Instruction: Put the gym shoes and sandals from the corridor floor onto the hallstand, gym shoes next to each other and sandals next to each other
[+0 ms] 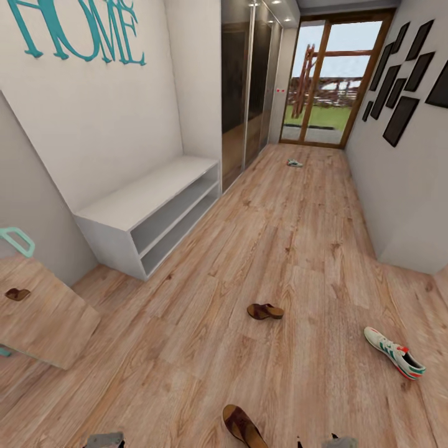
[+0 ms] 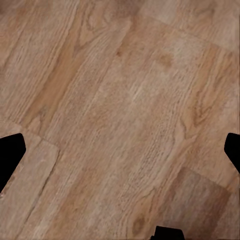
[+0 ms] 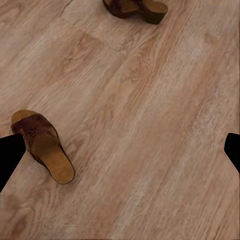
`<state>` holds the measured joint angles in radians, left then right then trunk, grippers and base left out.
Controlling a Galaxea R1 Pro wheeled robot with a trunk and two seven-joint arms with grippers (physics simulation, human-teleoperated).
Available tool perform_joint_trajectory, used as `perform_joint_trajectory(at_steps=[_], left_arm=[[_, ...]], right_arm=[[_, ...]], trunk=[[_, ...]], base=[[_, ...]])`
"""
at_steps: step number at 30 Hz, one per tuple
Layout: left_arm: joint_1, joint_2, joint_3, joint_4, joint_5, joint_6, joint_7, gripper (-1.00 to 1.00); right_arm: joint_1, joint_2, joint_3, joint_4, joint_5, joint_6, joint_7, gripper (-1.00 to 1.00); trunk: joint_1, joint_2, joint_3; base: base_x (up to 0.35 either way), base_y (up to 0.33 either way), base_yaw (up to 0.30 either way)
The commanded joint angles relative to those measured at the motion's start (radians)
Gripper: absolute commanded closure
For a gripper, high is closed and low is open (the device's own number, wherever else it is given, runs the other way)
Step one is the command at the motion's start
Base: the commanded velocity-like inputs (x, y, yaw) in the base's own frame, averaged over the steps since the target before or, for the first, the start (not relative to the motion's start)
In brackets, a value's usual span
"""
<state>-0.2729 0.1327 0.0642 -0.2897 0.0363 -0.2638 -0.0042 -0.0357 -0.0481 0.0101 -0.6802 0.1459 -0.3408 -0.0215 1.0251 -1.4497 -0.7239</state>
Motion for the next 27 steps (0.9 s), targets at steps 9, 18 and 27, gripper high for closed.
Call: perform_joint_trajectory(at_steps=[9, 18, 27], left_arm=[[-0.185, 0.001, -0.005, -0.053, -0.008, 0.194, -0.144, -1.00], [-0.258, -0.003, -0.009, -0.056, -0.064, 0.271, -0.221, -1.00], [-0.252, -0.001, -0.012, -0.049, -0.103, 0.266, -0.226, -1.00]], right_arm=[[-0.164, -0.011, -0.005, -0.210, 0.258, 0.235, 0.245, -1.00], [-0.308, -0.041, -0.013, -0.231, 0.278, 0.384, 0.458, -1.00], [-0.323, -0.048, -0.009, -0.209, 0.282, 0.395, 0.527, -1.00]], trunk=[[0.000, 0.000, -0.001], [0.000, 0.000, -0.001], [0.000, 0.000, -0.001]], base=[[0.000, 0.000, 0.001], [0.000, 0.000, 0.000], [0.000, 0.000, 0.000]])
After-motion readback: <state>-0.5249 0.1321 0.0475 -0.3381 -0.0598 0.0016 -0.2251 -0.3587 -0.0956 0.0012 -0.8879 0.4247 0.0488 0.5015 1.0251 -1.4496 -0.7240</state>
